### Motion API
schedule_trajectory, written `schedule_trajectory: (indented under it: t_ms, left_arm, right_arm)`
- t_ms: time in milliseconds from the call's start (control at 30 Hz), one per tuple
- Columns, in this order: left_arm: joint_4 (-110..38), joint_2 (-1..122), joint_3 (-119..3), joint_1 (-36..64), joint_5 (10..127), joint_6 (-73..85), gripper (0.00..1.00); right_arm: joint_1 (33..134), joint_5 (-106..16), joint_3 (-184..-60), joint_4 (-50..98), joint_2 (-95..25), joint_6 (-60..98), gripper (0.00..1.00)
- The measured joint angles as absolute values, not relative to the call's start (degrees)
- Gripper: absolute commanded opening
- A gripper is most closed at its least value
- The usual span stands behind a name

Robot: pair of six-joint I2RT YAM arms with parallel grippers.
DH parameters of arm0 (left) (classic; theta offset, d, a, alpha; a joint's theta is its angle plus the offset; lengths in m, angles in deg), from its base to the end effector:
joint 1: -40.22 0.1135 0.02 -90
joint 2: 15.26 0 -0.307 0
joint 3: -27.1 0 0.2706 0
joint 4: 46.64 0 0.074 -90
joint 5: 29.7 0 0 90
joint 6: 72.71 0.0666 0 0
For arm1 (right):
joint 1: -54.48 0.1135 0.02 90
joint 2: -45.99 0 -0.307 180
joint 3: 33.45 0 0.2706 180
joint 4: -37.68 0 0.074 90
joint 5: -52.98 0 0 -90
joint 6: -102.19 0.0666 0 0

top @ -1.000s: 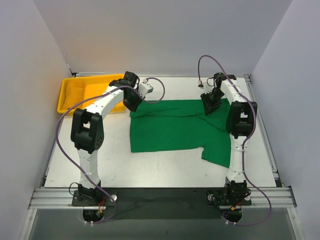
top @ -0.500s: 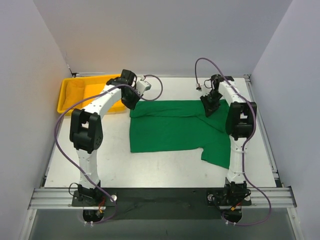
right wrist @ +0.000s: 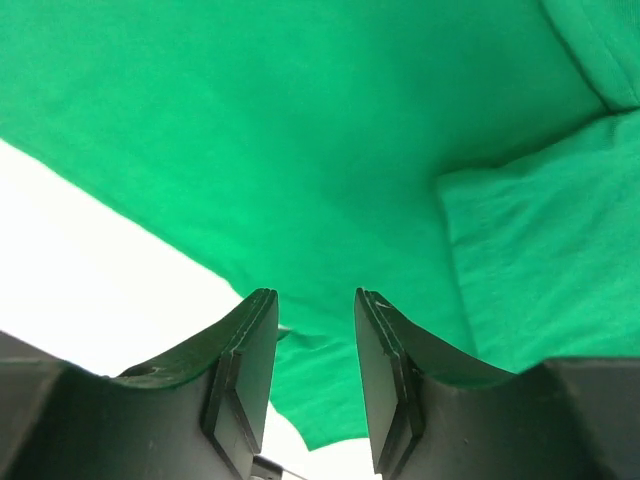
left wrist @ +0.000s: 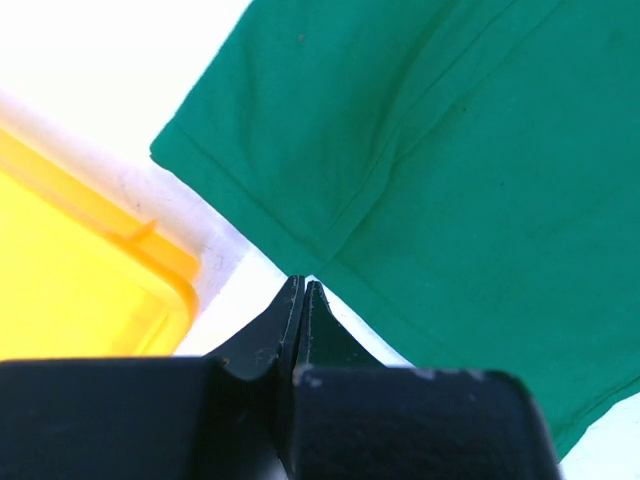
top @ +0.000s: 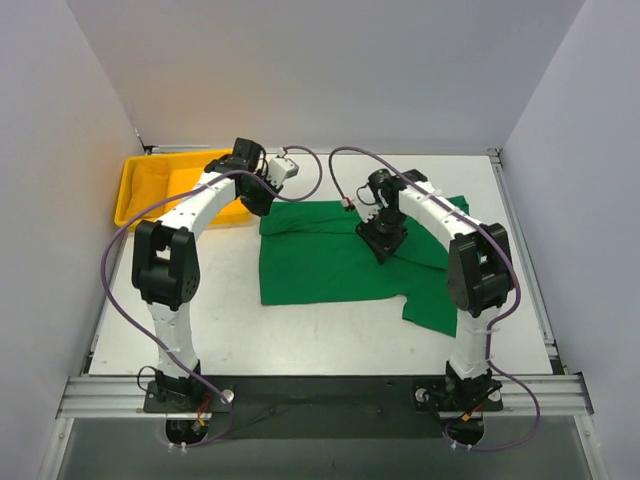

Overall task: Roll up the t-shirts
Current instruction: Fold the T-shirt at the center of the board.

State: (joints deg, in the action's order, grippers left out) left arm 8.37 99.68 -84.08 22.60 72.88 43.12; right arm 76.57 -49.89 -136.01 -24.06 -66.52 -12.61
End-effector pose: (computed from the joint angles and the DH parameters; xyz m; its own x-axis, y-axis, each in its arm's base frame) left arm 0.4641 -0.1626 0.2553 -0.5579 0.6234 -0.5478 0.7179 0.6937 0.0583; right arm 0.4093 0.1821 0.2185 -0.6176 -0.6920 -0.3739 -0.7606 0.6464 0.0602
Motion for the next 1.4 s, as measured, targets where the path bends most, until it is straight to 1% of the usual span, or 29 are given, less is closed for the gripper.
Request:
schedule_trajectory:
  t_ms: [100,133,233,367,467,567,700,867,967,1100,1200,1267,1300,1367,1400]
  left_arm:
    - [8.33,99.61,-83.40,22.57,73.16,43.75,0.00]
    - [8.28,99.63,-83.40,22.57,73.19,43.95,0.00]
    - [8.15,99.83,-83.75,22.57,72.95,44.12,0.00]
    - [8.68,102.71,-87.60,22.42,71.68,43.93,0.00]
    - [9.48,107.24,-92.71,22.33,70.32,43.29,0.00]
    - [10.60,112.55,-97.19,22.29,69.03,42.83,0.00]
    - [12.35,117.69,-99.16,22.09,67.26,42.81,0.00]
    - [14.60,120.64,-102.79,21.52,64.84,42.90,0.00]
    - [16.89,124.26,-107.97,21.31,63.24,42.83,0.00]
    - [20.74,131.50,-121.02,21.31,61.12,42.62,0.00]
    - [21.64,134.91,-127.11,21.35,59.85,42.55,0.00]
    - [21.66,135.41,-127.94,21.37,59.46,42.55,0.00]
    - [21.66,135.39,-127.94,21.37,59.44,42.55,0.00]
    - [21.61,135.26,-127.77,21.37,59.48,42.40,0.07]
    - [21.29,134.71,-127.11,21.37,59.59,42.09,0.13]
  right_arm:
    - [76.39,-49.86,-136.63,-24.24,-64.83,-11.80,0.36]
    - [75.06,-49.84,-137.67,-24.39,-64.77,-11.69,0.33]
    - [68.90,-48.73,-142.26,-23.97,-65.84,-11.76,0.29]
    - [61.62,-45.25,-150.90,-23.43,-71.48,-12.81,0.24]
    - [58.14,-42.65,-154.57,-23.03,-75.92,-14.03,0.21]
    - [56.48,-39.37,-158.70,-22.90,-81.60,-16.30,0.18]
    - [56.04,-35.79,-162.09,-23.10,-87.15,-18.88,0.17]
    - [55.56,-32.40,-166.02,-23.34,-91.63,-21.18,0.17]
    - [55.17,-30.91,-168.27,-23.36,-93.66,-21.81,0.17]
    - [54.89,-29.58,-170.61,-23.73,-96.18,-22.53,0.17]
    - [54.89,-29.47,-172.89,-24.02,-97.31,-22.62,0.16]
    - [54.89,-29.47,-174.15,-24.04,-98.01,-22.60,0.16]
    - [54.89,-29.49,-174.35,-23.97,-98.06,-22.56,0.19]
    - [54.89,-29.97,-174.42,-23.99,-97.99,-22.10,0.28]
    - [54.89,-30.30,-174.44,-24.02,-97.86,-21.70,0.37]
